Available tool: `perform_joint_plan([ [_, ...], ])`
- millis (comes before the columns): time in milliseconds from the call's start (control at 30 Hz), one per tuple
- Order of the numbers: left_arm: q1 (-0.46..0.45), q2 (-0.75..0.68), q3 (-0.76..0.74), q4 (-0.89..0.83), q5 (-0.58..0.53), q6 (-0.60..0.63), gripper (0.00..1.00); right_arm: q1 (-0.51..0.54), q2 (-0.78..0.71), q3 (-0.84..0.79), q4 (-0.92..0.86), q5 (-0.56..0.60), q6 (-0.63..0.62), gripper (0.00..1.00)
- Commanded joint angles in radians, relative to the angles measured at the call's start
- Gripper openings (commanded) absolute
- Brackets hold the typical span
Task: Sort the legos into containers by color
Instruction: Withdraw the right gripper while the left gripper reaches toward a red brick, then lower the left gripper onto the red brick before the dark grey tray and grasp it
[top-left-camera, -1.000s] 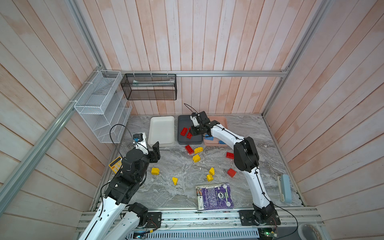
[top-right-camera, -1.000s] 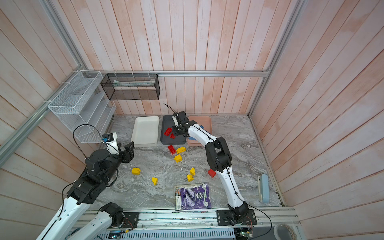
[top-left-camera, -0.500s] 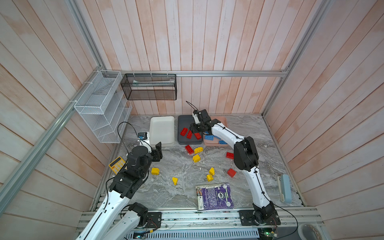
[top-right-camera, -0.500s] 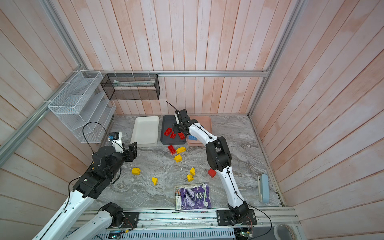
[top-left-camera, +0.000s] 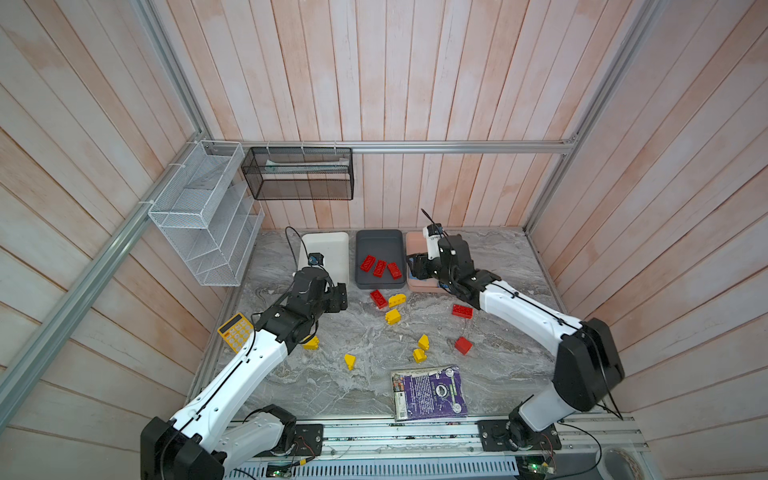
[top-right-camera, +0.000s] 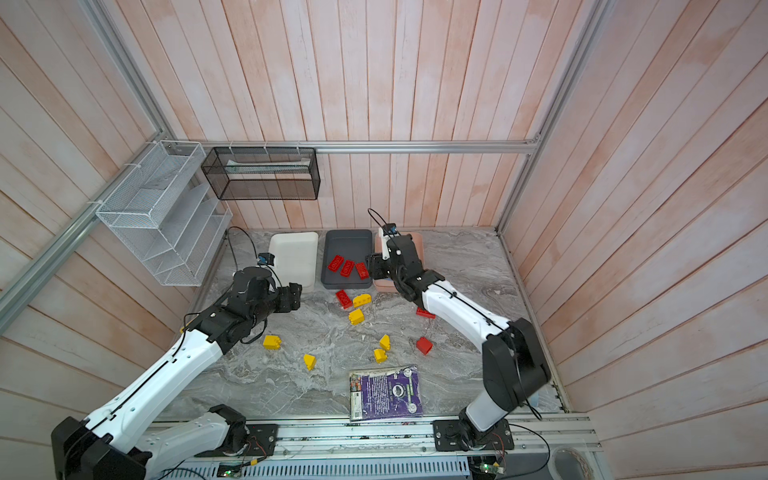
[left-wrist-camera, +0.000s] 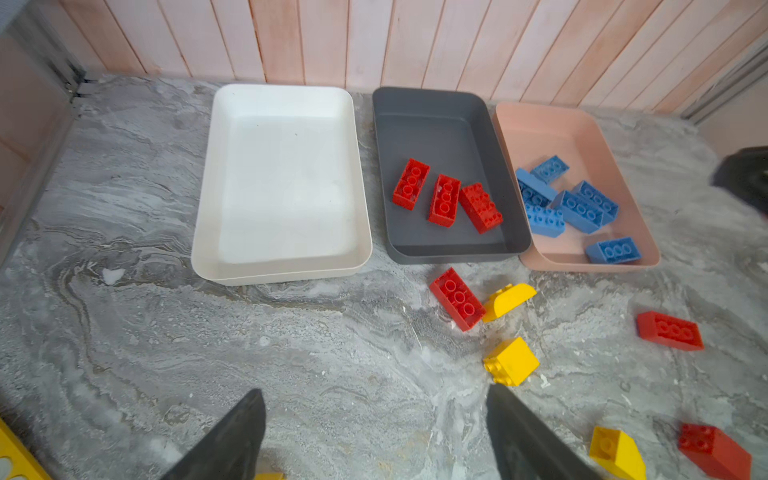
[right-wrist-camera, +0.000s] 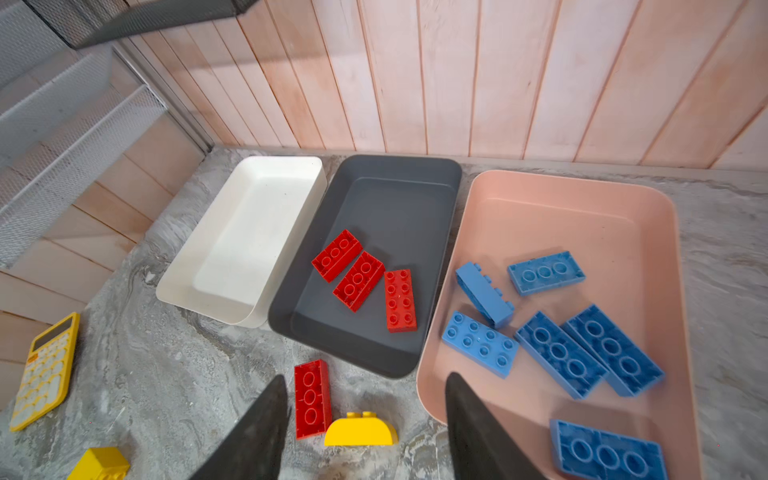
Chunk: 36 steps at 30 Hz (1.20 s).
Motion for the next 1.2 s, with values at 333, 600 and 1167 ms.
perform_joint_plan([
  [333,-0.068,0.303,0.08,0.129,0.063,-0.22,0.97,-0.004,-0.586,-0.651,0.333,0.241,0.213,0.76],
  [600,-0.101,0.498,0.117,0.239,0.075,-0.36,0.97,-0.005,-0.724,-0.853,0.399,0.286,0.242,0.75],
  [1167,-0.128,0.801,0.339,0.14,-0.015,-0.457,0.9,-0.003,-0.667,-0.832,0.372,0.31,0.266,0.75],
])
